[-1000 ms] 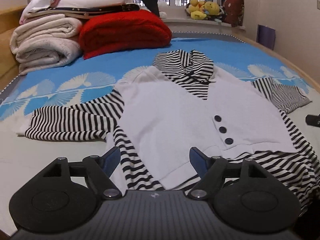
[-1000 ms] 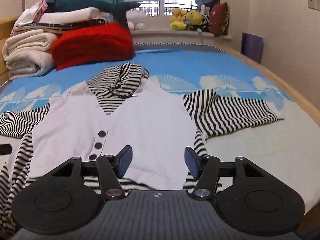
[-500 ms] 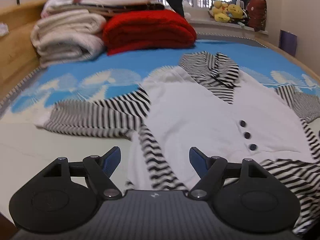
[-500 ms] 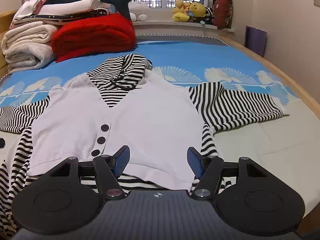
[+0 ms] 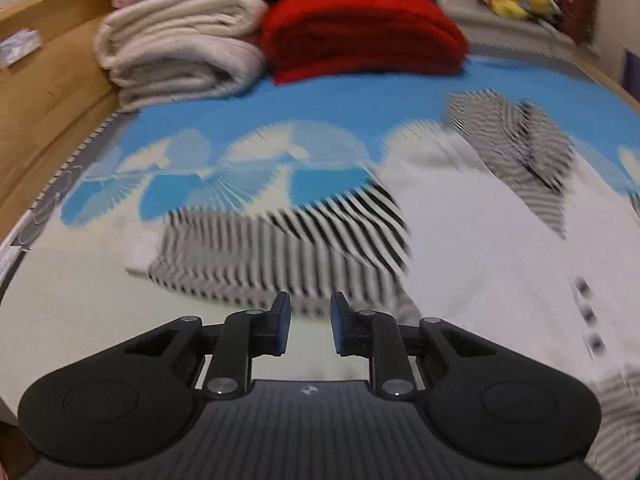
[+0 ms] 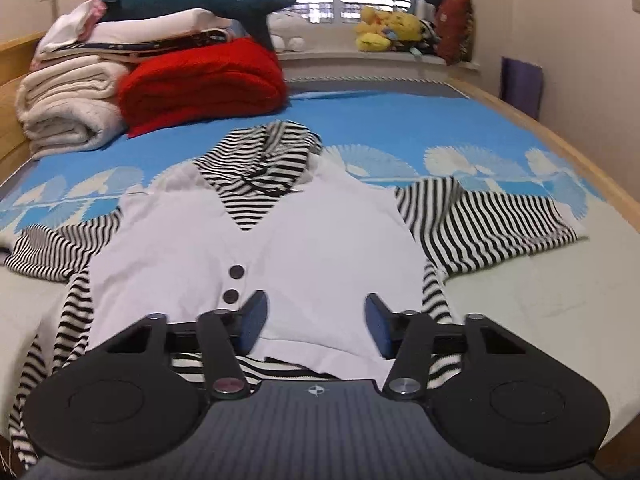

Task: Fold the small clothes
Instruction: 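Grasp the striped sleeve cuff nearest the left tool with the left tool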

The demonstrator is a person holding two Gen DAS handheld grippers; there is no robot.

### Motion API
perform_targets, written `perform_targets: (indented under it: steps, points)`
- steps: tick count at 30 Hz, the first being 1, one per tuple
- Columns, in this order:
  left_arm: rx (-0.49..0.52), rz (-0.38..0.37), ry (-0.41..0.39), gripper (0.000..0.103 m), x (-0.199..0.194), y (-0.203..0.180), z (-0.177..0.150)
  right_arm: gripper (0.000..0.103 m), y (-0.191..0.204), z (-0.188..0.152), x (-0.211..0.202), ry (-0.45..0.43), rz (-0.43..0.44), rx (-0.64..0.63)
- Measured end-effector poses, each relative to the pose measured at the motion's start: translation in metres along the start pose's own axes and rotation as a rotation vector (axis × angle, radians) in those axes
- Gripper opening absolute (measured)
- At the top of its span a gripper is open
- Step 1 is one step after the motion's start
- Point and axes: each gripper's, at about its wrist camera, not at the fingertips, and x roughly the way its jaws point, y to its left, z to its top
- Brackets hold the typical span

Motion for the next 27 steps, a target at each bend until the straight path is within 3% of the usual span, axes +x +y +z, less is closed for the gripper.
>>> perform_targets:
  steps: [3,4,5,8,13,17,20,22,25,27]
  points:
    - [-0.110,0.035,-0.036,0.024,0.031,0.029,-0.005,0.026,0.002,0.004,-0.007,-0.007,0.005,-0.046]
    - [-0.131,0.053,0.013,0.024,0.046,0.037,-0.009,0.025,0.002,0.004,-0.011,-0.013,0.005,-0.058]
    - [-0.162,0.078,0.071,0.024,0.060,0.045,-0.011,0.025,0.003,0.005,-0.014,-0.019,0.004,-0.071]
    - [-0.285,0.100,0.122,0.024,0.091,0.071,-0.008,0.025,0.007,0.006,-0.020,-0.032,0.003,-0.109]
    - [-0.337,0.170,0.117,0.025,0.121,0.091,-0.004,0.025,0.030,0.034,-0.011,0.031,0.006,-0.209]
    - [-0.347,0.201,0.103,0.027,0.134,0.099,-0.001,0.030,0.053,0.088,0.008,-0.036,0.002,-0.243]
    - [-0.357,0.208,0.105,0.032,0.146,0.105,0.004,0.038,0.068,0.124,0.044,-0.070,0.027,-0.252]
    - [-0.381,0.216,0.112,0.047,0.153,0.110,0.007,0.038,0.073,0.138,0.073,-0.064,0.032,-0.238]
    - [-0.414,0.224,0.113,0.057,0.162,0.117,0.012,0.038,0.072,0.138,0.107,-0.053,0.066,-0.192]
    - [-0.444,0.232,0.130,0.058,0.168,0.125,0.014,0.038,0.070,0.129,0.127,0.020,0.049,-0.180]
